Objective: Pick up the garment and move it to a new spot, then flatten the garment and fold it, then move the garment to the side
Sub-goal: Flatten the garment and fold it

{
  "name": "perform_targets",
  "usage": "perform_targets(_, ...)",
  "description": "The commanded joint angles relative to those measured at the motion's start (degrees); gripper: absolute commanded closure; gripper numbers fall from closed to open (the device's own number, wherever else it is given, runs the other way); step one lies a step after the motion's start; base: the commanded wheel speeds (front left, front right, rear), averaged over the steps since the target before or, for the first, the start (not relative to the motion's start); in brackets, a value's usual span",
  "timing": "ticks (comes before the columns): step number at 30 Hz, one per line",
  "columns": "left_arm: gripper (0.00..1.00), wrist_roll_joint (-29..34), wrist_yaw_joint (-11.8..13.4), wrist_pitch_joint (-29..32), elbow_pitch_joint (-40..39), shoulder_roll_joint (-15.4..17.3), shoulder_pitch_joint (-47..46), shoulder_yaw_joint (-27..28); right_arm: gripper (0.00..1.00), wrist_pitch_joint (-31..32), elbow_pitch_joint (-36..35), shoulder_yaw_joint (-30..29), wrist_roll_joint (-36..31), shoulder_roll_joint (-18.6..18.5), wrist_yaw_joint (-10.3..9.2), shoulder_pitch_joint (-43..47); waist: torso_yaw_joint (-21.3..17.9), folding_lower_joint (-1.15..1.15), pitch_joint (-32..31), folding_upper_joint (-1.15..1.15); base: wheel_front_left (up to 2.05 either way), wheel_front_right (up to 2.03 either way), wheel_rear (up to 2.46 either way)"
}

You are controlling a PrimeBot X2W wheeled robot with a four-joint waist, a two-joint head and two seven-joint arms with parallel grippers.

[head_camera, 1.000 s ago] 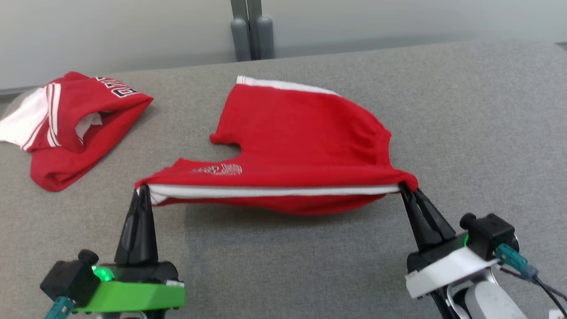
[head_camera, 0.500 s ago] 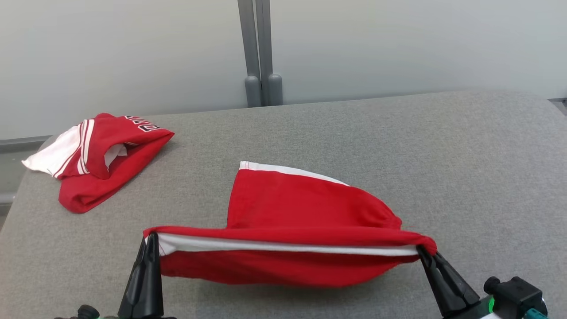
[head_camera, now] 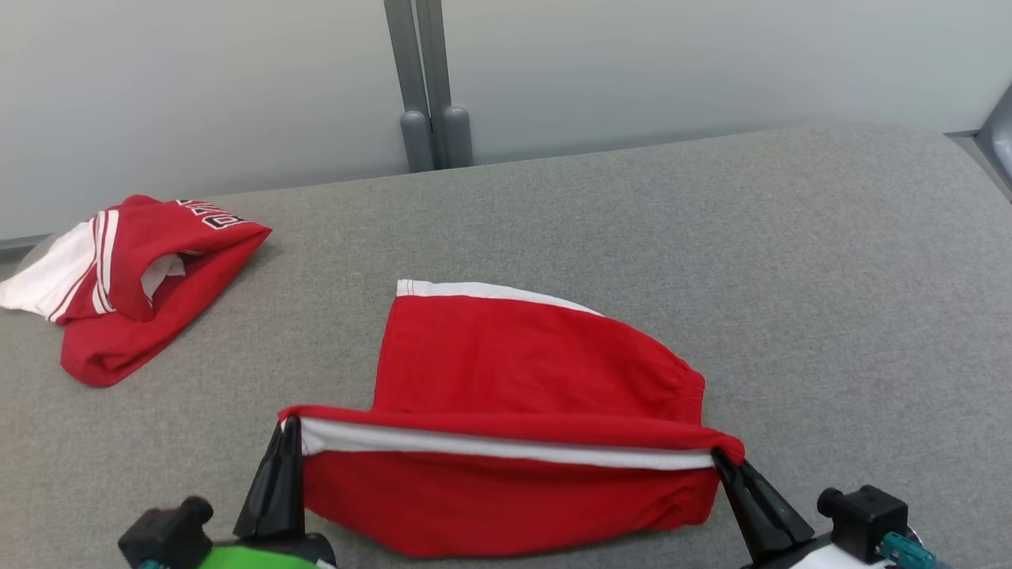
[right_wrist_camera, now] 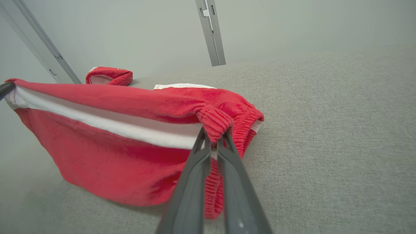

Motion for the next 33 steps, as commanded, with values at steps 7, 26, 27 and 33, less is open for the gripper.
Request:
perform_targets(7, 1.00, 1.94, -0.97, -0.99, 14.29, 2.33, -16.54, -3.15, 1.00, -0.82, 6.62, -0.16, 0.67, 3.19, -0.06, -7.36, -1.94, 0.00, 4.40, 0.00, 0.00, 0.00, 0.00)
perform_targets(26, 1.00, 4.45, -0.35, -3.41, 49.64, 1.32, -45.83, -6.29, 1.00, -0.89, 19.08, -2.47, -3.19, 9.59, -0.06, -23.91, -7.51, 0.00, 15.79, 0.00, 0.00, 0.00, 0.00)
perform_targets(27, 1.00, 4.54, -0.39, -3.44, 50.54, 1.24, -46.51, -6.41, 1.00, -0.89, 19.41, -2.48, -3.25, 9.67, -0.06, -24.17, -7.59, 0.00, 15.87, 0.00, 0.00, 0.00, 0.00)
perform_targets(33, 1.00, 5.61, -0.17, -3.59, 55.43, 1.16, -50.18, -7.15, 1.00, -0.87, 20.95, -2.23, -3.51, 10.03, -0.06, -25.61, -8.20, 0.00, 16.18, 0.00, 0.00, 0.00, 0.00)
